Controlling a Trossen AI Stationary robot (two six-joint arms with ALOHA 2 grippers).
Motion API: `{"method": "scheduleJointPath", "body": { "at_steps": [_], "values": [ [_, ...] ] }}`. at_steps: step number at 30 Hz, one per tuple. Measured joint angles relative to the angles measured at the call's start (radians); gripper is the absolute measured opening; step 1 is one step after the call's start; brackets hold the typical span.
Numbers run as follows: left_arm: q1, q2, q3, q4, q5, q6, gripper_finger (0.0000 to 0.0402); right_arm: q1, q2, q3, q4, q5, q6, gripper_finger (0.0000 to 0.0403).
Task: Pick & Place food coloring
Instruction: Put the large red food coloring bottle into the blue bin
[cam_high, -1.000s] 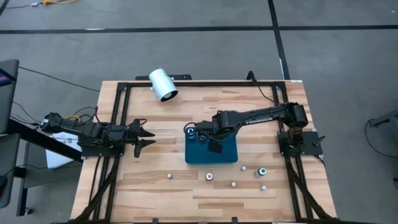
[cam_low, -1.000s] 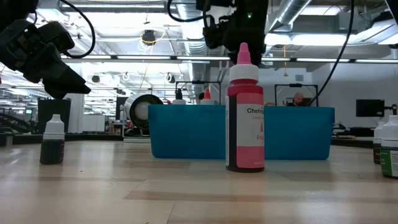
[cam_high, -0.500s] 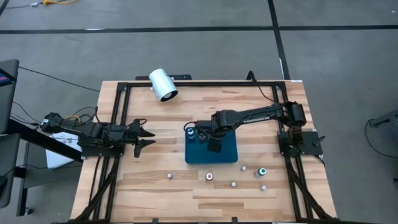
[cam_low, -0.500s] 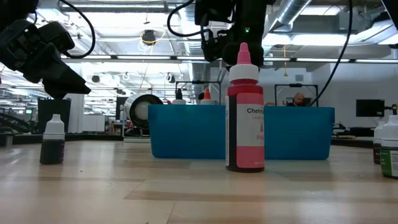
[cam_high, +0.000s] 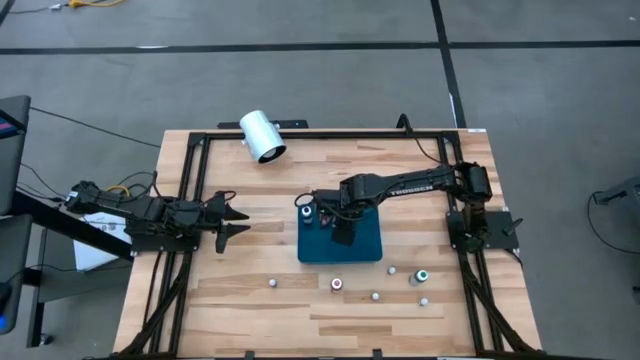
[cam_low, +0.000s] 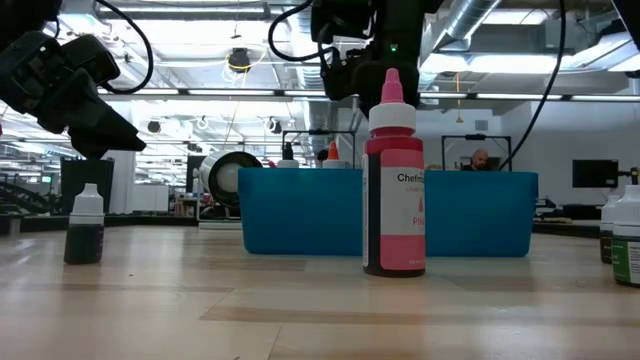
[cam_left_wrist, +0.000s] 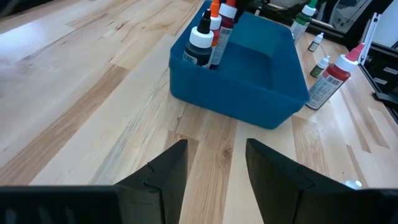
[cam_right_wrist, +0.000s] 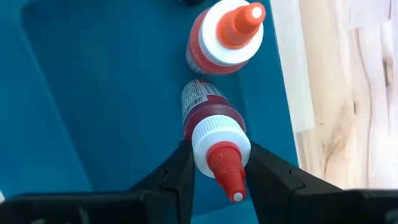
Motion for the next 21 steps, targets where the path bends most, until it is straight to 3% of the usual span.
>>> {"method": "scheduleJointPath", "body": {
  "at_steps": [21],
  "values": [
    [0.0, 0.0, 0.0, -0.006, -0.003, 0.0, 0.0153, -0.015, 0.0, 0.001, 0.003, 0.01, 0.0, 0.0172]
  ]
}}
